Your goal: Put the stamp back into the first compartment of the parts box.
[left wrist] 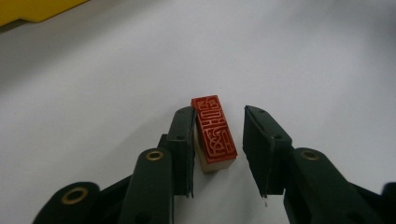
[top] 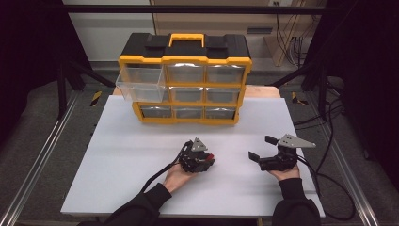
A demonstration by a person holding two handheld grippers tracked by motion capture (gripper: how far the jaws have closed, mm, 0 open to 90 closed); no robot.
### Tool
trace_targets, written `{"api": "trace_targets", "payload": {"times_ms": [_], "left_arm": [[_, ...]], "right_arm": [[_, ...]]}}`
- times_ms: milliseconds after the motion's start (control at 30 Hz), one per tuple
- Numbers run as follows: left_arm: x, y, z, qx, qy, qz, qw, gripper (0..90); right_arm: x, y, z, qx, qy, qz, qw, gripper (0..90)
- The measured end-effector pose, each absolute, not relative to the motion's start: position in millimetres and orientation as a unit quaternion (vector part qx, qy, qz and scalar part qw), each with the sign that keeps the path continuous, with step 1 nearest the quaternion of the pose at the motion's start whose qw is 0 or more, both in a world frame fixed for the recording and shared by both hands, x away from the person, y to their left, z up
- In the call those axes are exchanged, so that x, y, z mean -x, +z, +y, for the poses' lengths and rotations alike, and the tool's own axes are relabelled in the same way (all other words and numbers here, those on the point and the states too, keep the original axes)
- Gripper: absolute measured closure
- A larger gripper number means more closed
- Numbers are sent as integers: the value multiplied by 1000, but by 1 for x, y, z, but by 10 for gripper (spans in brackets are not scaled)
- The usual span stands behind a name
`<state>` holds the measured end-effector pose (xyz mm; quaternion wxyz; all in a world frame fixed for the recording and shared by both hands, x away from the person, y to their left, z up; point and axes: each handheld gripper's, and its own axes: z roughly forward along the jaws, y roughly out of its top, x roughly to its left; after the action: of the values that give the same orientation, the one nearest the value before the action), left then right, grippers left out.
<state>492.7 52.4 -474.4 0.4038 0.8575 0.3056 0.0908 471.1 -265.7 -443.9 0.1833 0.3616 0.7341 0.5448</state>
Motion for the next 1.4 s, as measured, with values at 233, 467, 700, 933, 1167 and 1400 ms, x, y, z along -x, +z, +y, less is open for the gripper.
{"api": "trace_targets", "payload": {"times_ms": [233, 467, 700, 933, 1167, 1400], "left_arm": [[-493, -475, 51, -860, 92, 305, 398, 692], [-493, -476, 51, -863, 92, 306, 392, 744], [-493, -476, 51, -866, 96, 299, 389, 756], [-494, -475, 52, -865, 92, 298, 392, 759], [-494, -469, 56, -862, 91, 296, 400, 760], [-492, -461, 60, -860, 92, 292, 408, 760]], "right_arm": [[-471, -444, -266, -362, 545, 734, 183, 3], [-471, -444, -266, -362, 545, 734, 183, 3], [-471, -444, -266, -362, 545, 734, 183, 3], [-471, -444, -266, -361, 545, 734, 183, 3], [-471, -443, -266, -362, 545, 734, 183, 3], [-471, -443, -266, -362, 546, 733, 183, 3]]}}
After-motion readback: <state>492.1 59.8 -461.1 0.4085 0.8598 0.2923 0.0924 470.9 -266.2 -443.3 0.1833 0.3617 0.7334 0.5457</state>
